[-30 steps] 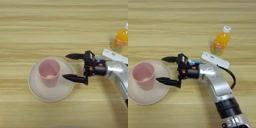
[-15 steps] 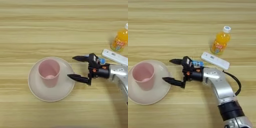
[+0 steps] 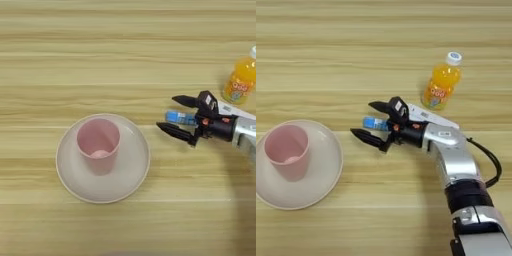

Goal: Move the objects on the table

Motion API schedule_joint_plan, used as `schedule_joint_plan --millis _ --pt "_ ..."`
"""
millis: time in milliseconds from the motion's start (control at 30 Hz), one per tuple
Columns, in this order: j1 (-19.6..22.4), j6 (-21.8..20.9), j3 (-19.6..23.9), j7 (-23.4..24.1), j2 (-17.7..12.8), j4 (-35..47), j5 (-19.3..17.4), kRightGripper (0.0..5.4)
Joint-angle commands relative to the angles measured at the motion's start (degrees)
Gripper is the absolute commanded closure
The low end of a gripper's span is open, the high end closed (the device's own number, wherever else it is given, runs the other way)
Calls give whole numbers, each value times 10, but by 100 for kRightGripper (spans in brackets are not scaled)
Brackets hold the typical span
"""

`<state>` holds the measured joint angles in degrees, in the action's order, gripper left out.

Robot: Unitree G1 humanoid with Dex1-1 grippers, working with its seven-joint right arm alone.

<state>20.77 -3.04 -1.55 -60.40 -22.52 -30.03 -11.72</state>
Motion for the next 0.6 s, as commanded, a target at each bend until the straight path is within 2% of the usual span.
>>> schedule_joint_plan --millis 33,367,600 --pt "62 -36 20 19 -26 -20 10 3" --pt "85 -89 17 22 -40 -125 50 3" --pt "95 -116 16 18 -41 -166 69 3"
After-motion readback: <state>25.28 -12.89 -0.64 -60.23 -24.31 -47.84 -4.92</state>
